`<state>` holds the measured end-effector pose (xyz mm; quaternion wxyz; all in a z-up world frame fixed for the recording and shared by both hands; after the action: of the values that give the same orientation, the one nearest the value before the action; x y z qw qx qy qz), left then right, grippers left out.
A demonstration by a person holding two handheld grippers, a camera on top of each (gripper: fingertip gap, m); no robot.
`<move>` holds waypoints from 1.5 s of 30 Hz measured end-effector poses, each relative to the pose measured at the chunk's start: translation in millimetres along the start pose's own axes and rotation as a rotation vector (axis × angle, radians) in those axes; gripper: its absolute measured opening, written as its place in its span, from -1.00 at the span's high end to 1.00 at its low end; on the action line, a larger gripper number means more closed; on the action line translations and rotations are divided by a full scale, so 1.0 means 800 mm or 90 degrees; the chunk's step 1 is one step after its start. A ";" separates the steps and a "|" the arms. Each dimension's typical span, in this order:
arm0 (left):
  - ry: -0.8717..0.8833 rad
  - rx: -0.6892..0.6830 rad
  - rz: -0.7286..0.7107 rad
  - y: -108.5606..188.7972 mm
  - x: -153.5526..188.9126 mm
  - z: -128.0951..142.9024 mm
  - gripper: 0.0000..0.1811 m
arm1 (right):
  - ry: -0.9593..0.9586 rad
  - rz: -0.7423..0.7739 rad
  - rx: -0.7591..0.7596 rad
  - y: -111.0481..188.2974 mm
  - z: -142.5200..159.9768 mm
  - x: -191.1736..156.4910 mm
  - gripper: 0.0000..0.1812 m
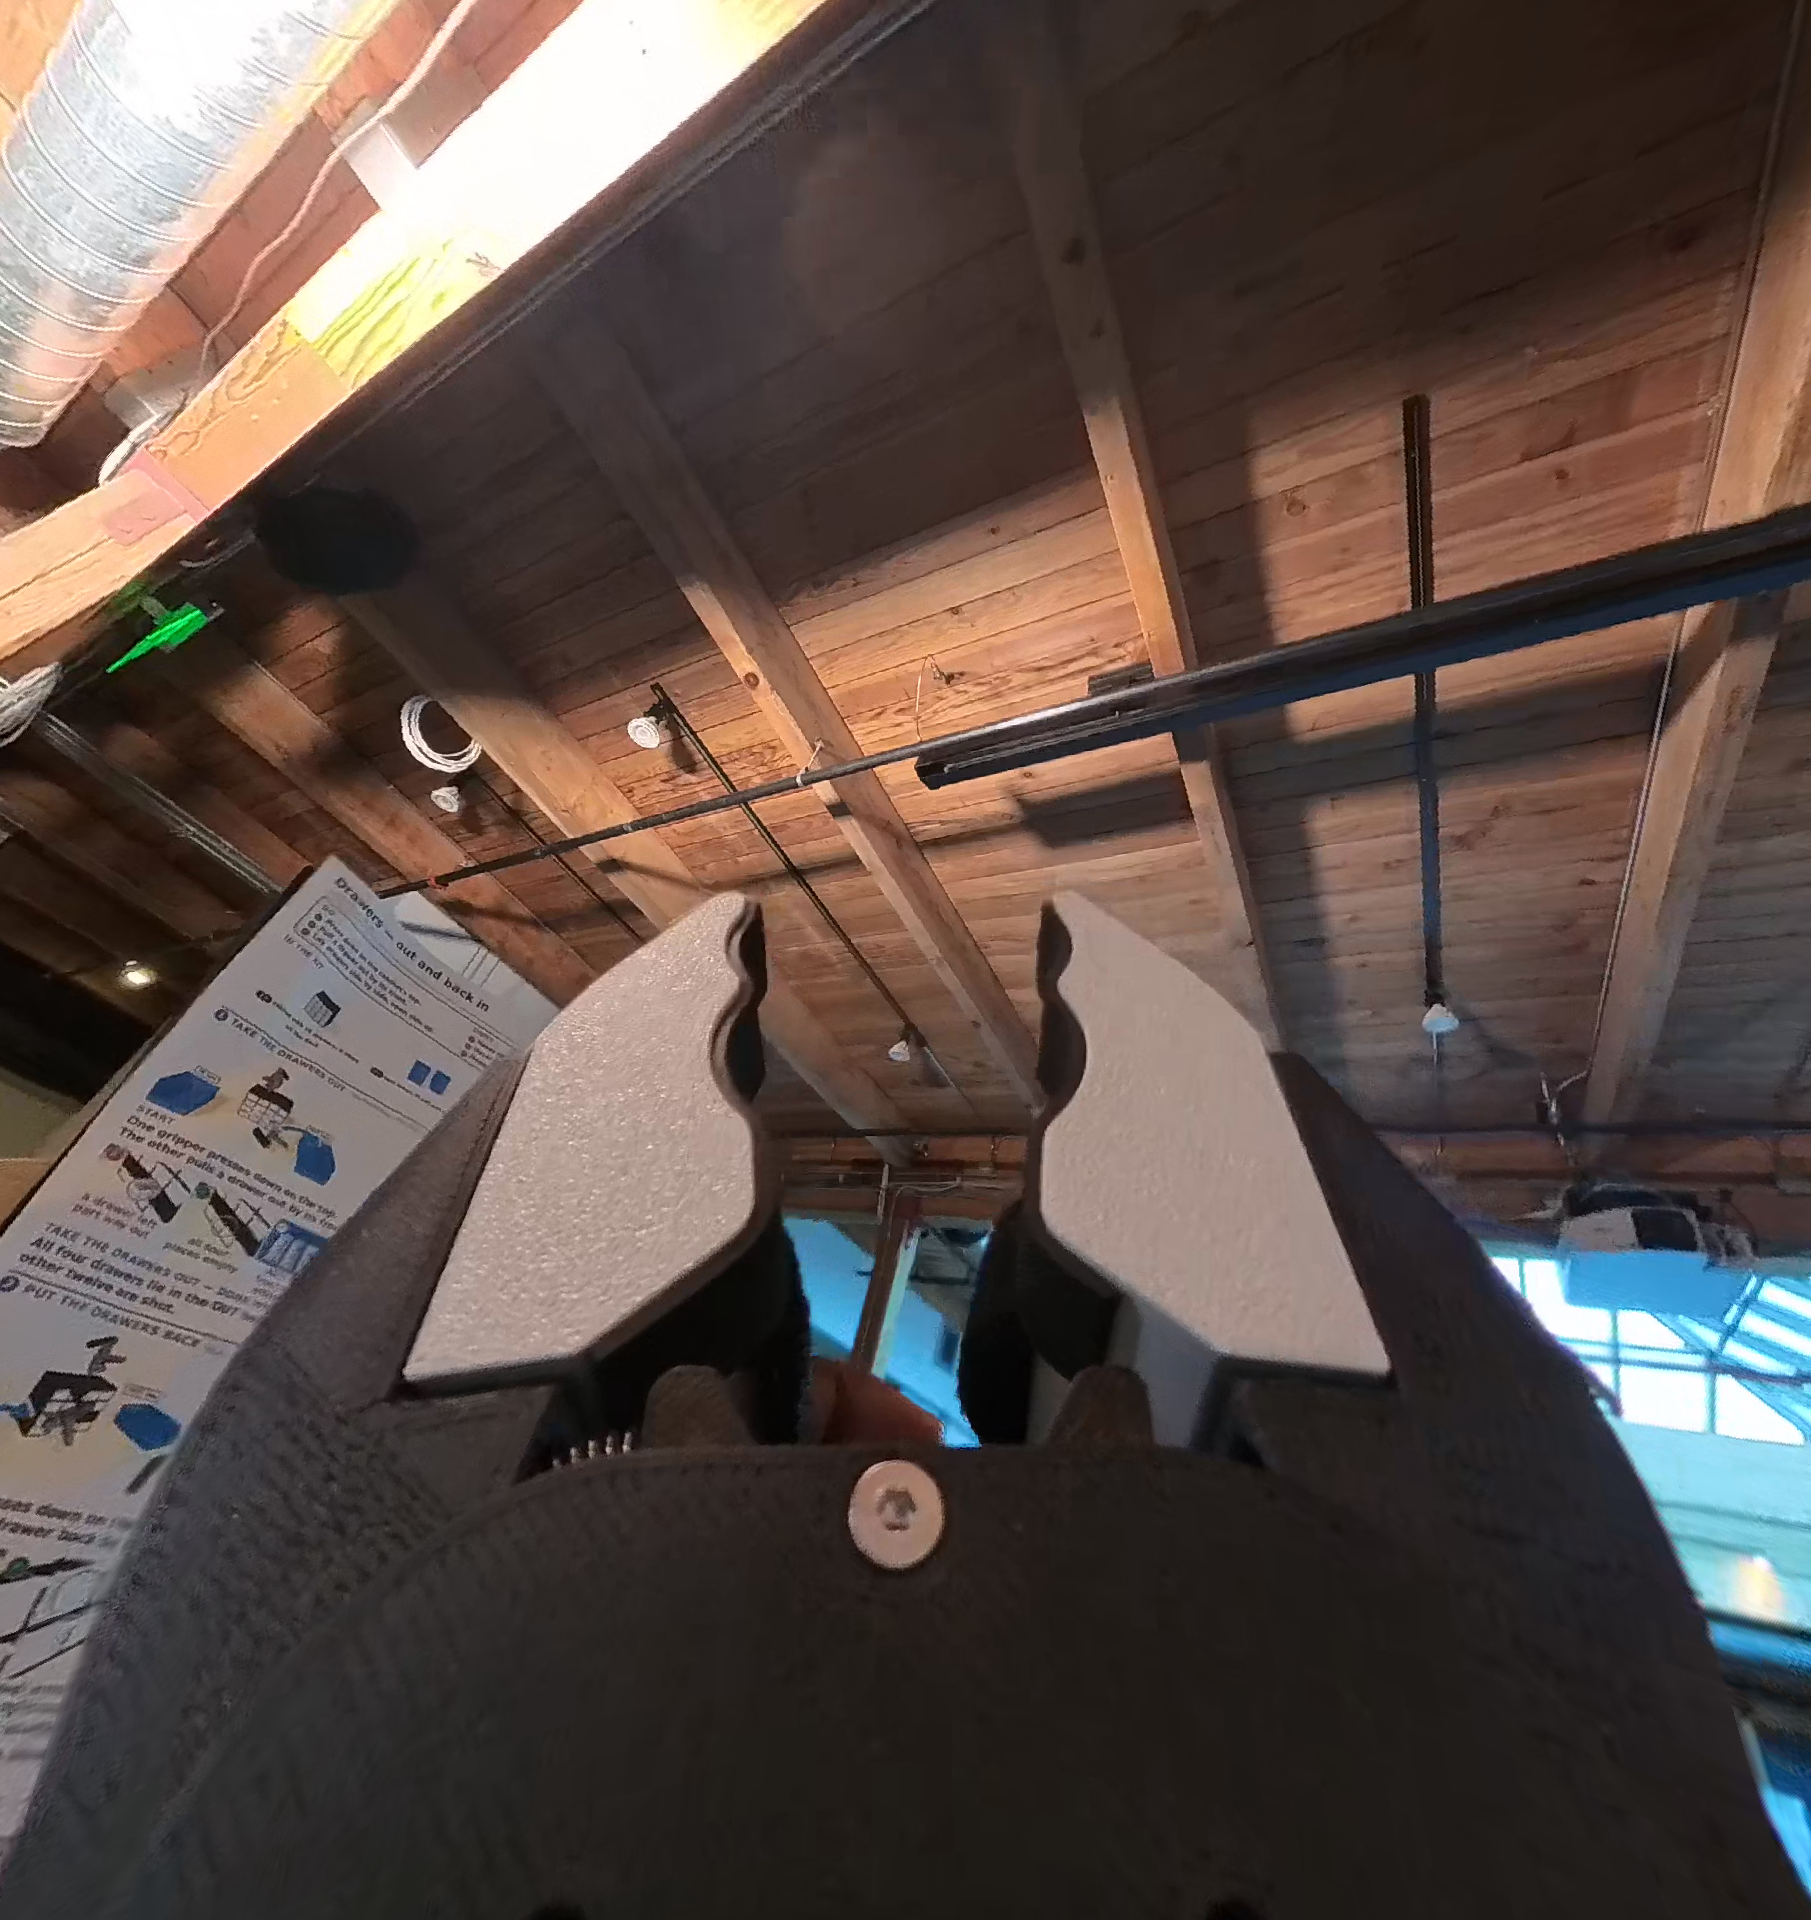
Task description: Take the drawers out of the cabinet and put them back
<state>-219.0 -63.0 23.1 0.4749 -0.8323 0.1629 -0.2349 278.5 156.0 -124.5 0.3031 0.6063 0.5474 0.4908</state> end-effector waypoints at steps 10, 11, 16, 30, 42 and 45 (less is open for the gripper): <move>-0.168 -0.350 -0.005 -0.012 0.037 0.026 0.19 | -0.199 0.282 0.864 0.025 -0.099 -0.124 0.14; -0.180 -0.385 -0.008 -0.002 0.040 0.028 0.11 | -0.223 0.255 0.875 0.020 -0.112 -0.123 0.10; -0.181 -0.483 -0.075 0.077 0.032 0.051 -0.02 | -0.341 0.163 0.845 -0.013 -0.170 -0.080 0.04; -0.431 -0.783 -0.276 0.183 -0.056 0.146 0.77 | -0.282 0.211 0.479 -0.149 -0.221 -0.011 0.75; -0.468 -0.790 -0.334 0.158 -0.089 0.178 0.78 | -0.298 0.269 0.423 -0.166 -0.240 0.031 0.76; -0.461 -0.779 -0.361 0.148 -0.106 0.189 0.79 | -0.330 0.262 0.422 -0.175 -0.248 0.052 0.76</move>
<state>-212.9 27.7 -165.9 -0.1253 -0.9820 -0.1218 0.0718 40.0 192.9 -174.1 0.1161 0.8688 0.4496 0.1718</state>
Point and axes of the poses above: each gripper's, where its closed fingertips meet, y back along the fingers, z out of its underside, x = y × z across the jaws, the point moved 9 cm from there along y, back along the fingers, and after that the axes turned 8 degrees about -x, right-handed, at the moved point
